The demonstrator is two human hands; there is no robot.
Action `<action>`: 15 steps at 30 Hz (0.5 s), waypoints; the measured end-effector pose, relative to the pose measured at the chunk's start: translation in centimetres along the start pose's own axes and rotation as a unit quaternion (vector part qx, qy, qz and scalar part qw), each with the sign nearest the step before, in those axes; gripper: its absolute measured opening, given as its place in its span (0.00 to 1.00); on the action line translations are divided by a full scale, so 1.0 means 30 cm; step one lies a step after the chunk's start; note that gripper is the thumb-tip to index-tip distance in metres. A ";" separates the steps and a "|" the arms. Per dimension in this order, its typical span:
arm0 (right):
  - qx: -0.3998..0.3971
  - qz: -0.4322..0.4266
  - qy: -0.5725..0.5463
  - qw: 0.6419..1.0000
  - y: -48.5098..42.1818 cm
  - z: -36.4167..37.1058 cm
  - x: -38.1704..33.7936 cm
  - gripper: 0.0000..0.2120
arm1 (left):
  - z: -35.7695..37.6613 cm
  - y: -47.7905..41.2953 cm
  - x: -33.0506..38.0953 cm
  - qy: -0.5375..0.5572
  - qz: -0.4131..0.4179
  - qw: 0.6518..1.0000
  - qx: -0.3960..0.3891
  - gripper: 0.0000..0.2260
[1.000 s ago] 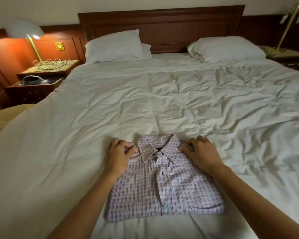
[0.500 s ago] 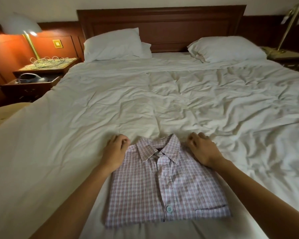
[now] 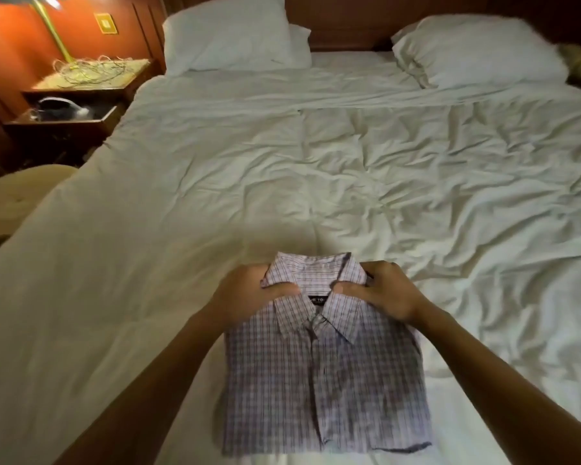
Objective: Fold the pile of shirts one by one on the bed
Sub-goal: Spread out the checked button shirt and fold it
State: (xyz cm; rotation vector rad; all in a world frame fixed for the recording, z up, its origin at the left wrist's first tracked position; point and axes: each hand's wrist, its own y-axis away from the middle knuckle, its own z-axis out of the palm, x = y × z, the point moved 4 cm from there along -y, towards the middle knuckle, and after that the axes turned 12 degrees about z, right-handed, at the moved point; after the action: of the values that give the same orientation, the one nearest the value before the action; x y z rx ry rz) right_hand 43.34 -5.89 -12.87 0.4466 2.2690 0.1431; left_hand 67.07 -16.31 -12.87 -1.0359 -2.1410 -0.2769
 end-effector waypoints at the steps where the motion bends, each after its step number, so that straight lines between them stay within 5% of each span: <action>1: 0.003 -0.017 -0.017 1.000 0.029 -0.051 -0.069 0.22 | -0.070 0.013 0.065 0.011 0.002 1.000 0.013 0.14; 5: 0.020 -0.104 -0.016 0.994 0.166 -0.255 -0.449 0.09 | -0.405 0.122 0.315 0.029 -0.026 0.996 0.075 0.21; 8: 0.014 -0.169 0.034 0.985 0.253 -0.363 -0.798 0.23 | -0.693 0.265 0.484 0.011 -0.052 0.991 0.124 0.25; 13: -0.036 -0.310 0.074 0.947 0.390 -0.366 -1.446 0.17 | -1.203 0.636 0.676 -0.097 -0.092 0.956 0.261 0.26; 15: -0.064 -0.371 0.069 0.924 0.462 -0.276 -1.680 0.23 | -1.365 0.847 0.722 -0.108 -0.101 0.930 0.336 0.23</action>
State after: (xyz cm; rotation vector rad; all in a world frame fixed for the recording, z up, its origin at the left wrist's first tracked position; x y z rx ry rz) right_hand 72.05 -10.92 31.30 -0.5179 2.3897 -0.0686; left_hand 98.57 -6.30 28.35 -0.4600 -2.2814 0.4769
